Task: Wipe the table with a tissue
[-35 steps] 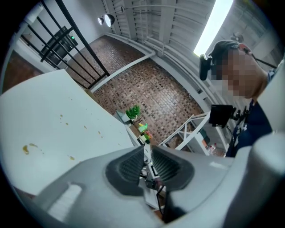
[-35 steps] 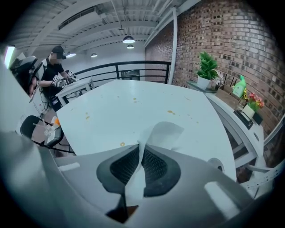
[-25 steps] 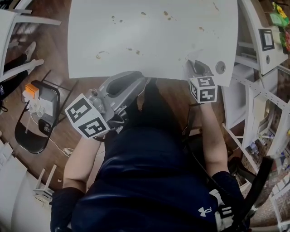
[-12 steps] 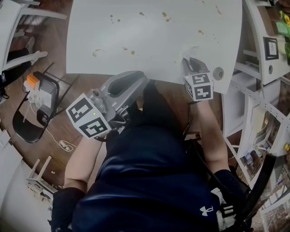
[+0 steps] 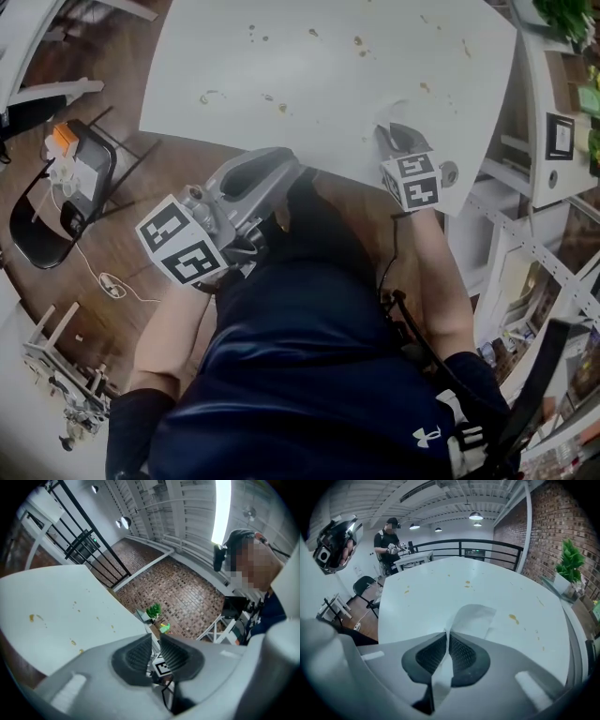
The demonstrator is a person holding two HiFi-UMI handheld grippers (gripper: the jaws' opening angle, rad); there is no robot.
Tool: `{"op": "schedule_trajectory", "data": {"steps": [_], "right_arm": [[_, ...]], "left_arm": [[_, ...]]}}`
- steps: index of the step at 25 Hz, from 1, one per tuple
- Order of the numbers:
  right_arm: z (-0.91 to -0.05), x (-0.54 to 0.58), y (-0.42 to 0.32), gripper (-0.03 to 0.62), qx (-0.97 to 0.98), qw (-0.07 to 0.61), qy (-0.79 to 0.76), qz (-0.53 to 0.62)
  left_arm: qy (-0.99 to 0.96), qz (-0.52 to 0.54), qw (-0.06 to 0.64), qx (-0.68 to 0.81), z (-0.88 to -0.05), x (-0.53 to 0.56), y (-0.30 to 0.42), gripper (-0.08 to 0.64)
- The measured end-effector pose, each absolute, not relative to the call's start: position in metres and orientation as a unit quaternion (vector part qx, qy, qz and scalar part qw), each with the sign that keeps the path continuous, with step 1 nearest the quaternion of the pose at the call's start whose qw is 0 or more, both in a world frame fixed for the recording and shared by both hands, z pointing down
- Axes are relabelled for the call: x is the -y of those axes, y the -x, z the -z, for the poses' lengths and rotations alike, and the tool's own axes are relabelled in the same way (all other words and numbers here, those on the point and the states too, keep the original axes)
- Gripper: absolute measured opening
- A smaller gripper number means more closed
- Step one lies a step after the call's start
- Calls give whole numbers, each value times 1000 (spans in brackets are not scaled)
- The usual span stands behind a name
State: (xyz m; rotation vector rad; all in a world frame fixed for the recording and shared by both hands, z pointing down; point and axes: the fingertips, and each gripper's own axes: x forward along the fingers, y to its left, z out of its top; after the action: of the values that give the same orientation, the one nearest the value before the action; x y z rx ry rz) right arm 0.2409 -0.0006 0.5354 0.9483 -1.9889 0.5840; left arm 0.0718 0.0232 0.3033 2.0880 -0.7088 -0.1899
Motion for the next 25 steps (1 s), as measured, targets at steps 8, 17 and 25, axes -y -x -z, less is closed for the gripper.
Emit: {"op": "schedule_trajectory", "data": {"steps": [8,17,25], "right_arm": [[-536,-13,-228,23,803,436,-331,-235],[-536,-24,-220,23,778,423,-386,-259],[-536,-29,-210,23,754,393,-445,-282]], "left_arm": [[-830,98,465,293,-313,-26,-62,48],[-841,84,470,253,-313,-13,-44,46],[-850,59,472,225,-309,-5,-29,46]]}}
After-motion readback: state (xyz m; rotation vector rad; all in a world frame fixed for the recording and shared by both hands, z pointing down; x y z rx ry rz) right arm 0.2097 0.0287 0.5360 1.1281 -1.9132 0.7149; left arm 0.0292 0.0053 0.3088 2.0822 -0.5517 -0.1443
